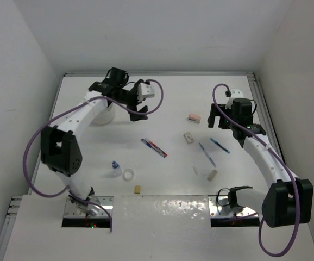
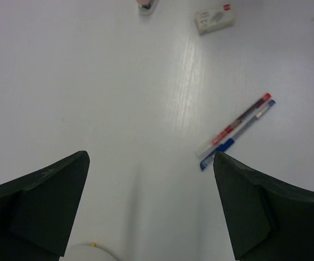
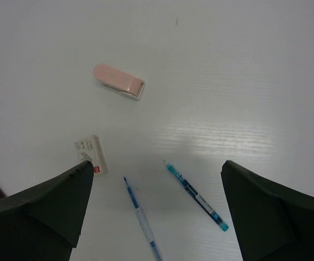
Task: Sort the stationery into containers
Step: Pick up the stationery from the center of the board.
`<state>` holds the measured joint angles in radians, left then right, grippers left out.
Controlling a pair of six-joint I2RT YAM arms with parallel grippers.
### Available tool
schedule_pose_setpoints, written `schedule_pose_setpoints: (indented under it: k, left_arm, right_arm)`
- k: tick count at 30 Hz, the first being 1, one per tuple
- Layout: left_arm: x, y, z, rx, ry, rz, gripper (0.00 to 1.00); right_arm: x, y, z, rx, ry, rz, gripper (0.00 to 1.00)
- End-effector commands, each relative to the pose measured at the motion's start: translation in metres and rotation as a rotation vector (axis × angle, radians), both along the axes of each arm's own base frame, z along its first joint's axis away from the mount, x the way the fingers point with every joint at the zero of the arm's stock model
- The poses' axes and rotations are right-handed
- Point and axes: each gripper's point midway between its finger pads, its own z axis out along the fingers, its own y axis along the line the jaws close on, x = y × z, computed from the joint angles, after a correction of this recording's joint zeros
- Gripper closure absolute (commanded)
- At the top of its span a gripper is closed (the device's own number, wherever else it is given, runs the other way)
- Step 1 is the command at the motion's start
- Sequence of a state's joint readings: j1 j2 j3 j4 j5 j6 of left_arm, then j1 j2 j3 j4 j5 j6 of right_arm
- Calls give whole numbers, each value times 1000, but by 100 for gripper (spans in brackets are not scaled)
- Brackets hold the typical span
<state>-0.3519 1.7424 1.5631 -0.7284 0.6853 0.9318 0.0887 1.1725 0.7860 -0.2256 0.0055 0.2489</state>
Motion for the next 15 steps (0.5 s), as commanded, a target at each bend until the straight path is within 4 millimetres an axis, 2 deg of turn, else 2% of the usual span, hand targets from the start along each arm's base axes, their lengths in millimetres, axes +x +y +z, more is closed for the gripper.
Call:
schedule_pose_setpoints:
  k: [1,2,4,5,6,7,8,10,11,12,15]
  left_arm:
    - [-56,22,61,-176,-112,-163,3]
    - [-65,39,43,-148,-114,-156,0]
    - [-85,60,50,-111,-201,-147,0]
    - [-92,72,45,-78,-210,-132,0]
    - [-109,83,29,-9,-183,-154,1]
    - [-123,90,29,26,-192,-170,6]
    - [-144,97,21,70,-155,-222,25]
    - [-162,106,17,112,-127,-238,35]
    - [-175,108,12,118,-79,-242,36]
    - [-179,109,12,116,-80,-243,33]
    - [-190,114,6,166,-102,-253,17]
  right_arm:
    - [-6,16,-6,-17,1,114,1]
    - [-4,24,-8,-21,-4,151,1]
    - [0,36,-10,-4,-1,201,1]
    - [1,48,-9,15,3,225,1]
    - [4,55,-10,20,23,244,1]
    - [4,61,-10,24,38,264,1]
    - [-2,71,-12,19,51,305,1]
    - [0,81,-16,3,82,338,1]
    - [-3,89,-18,-6,87,368,1]
    - [-6,93,-20,-10,94,384,1]
    - [-14,104,-22,-5,89,418,1]
